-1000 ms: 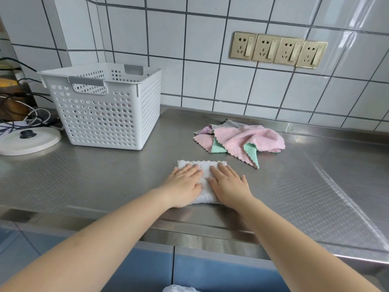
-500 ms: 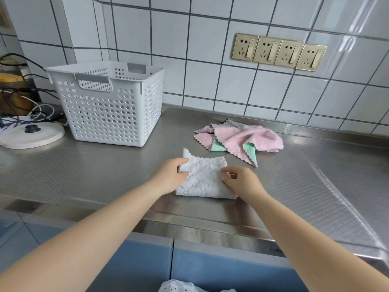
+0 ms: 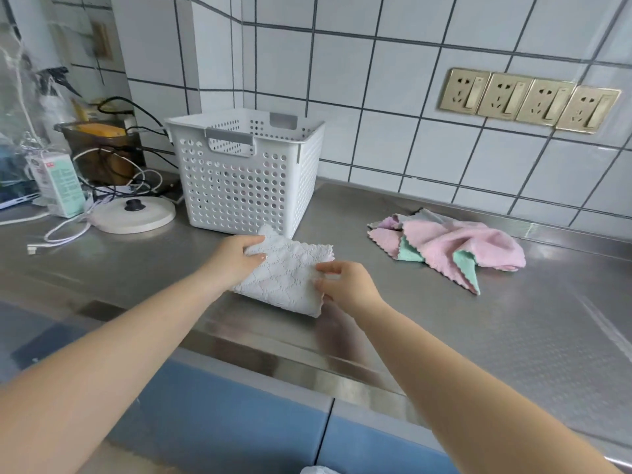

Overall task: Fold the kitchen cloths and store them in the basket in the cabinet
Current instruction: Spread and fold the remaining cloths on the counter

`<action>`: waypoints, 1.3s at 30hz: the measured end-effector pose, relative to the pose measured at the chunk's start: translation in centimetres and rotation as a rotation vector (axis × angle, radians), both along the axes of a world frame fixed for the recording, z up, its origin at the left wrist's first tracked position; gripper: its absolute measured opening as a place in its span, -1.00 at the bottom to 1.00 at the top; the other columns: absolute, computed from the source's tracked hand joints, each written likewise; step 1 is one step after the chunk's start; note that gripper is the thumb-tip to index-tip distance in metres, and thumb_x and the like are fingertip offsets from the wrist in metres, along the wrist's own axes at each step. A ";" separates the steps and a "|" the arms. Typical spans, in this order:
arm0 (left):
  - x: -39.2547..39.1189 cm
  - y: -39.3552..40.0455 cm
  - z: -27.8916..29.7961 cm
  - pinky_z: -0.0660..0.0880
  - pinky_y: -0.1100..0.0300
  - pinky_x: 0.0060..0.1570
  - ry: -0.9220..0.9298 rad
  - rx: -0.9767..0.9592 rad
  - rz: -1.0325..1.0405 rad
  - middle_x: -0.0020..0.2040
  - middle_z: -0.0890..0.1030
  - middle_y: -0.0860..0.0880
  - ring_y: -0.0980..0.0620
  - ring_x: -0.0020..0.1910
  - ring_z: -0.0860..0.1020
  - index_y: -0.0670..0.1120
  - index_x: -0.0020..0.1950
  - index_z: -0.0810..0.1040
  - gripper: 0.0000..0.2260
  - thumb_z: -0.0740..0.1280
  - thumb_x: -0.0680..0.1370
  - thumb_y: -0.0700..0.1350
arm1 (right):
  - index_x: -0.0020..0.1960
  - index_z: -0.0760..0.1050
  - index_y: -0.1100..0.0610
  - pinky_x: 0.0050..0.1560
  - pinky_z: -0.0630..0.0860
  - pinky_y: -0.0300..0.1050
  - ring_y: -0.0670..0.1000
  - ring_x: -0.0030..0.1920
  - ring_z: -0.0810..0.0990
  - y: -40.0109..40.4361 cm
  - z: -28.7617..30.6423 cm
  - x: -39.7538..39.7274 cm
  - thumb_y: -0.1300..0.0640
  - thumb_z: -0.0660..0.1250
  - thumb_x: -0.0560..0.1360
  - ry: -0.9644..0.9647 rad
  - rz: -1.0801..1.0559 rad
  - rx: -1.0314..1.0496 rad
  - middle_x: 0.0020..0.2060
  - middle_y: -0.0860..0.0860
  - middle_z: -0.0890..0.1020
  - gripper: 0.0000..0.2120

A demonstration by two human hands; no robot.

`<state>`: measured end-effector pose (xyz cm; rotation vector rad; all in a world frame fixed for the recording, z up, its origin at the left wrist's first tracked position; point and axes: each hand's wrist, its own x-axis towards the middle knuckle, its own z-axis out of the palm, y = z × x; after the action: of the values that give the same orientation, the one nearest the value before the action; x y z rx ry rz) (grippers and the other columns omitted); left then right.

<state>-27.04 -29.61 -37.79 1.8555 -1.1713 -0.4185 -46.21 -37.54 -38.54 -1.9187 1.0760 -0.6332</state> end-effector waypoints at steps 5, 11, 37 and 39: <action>3.8 1.1 -0.1 0.22 0.20 0.32 -0.172 0.088 0.063 0.43 0.37 -0.06 -0.02 0.41 0.33 -0.12 0.40 0.40 -0.58 0.33 0.54 -0.17 | 0.21 0.55 0.13 0.18 0.49 -0.07 0.07 0.03 0.61 0.7 -0.4 4.2 0.18 0.38 0.45 0.083 0.052 -0.052 0.13 0.05 0.62 -0.68; 5.4 1.4 -1.5 0.25 0.15 0.28 -0.395 0.251 0.011 0.44 0.32 -0.11 -0.06 0.36 0.34 -0.14 0.37 0.42 -0.61 0.29 0.56 -0.08 | 0.12 0.60 0.15 0.08 0.43 -0.14 0.05 0.17 0.49 1.1 -1.4 5.6 0.15 0.34 0.47 0.266 0.087 -0.246 0.03 0.09 0.62 -0.75; -12.1 -12.5 0.8 0.39 0.17 0.15 -0.627 -0.012 -0.429 0.20 0.53 0.00 0.01 0.21 0.47 -0.03 0.24 0.53 -0.74 0.28 0.56 -0.06 | 0.08 0.63 0.00 0.02 0.44 -0.13 0.06 0.08 0.54 -10.2 1.1 -13.9 0.10 0.28 0.49 0.362 -0.326 -0.371 0.11 0.04 0.55 -0.78; -13.8 -14.3 0.6 0.36 0.20 0.14 -0.633 0.001 -0.476 0.21 0.53 -0.03 -0.02 0.22 0.46 -0.06 0.24 0.54 -0.74 0.28 0.56 -0.09 | 0.11 0.61 0.00 0.07 0.45 -0.10 0.09 0.15 0.51 -11.5 0.7 -15.7 0.08 0.27 0.50 0.464 -0.336 -0.384 0.16 0.04 0.55 -0.77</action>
<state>-40.86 -43.90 -37.17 1.7468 -2.0553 -0.0750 -61.90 -49.05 -37.81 -2.3053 1.6939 -0.6246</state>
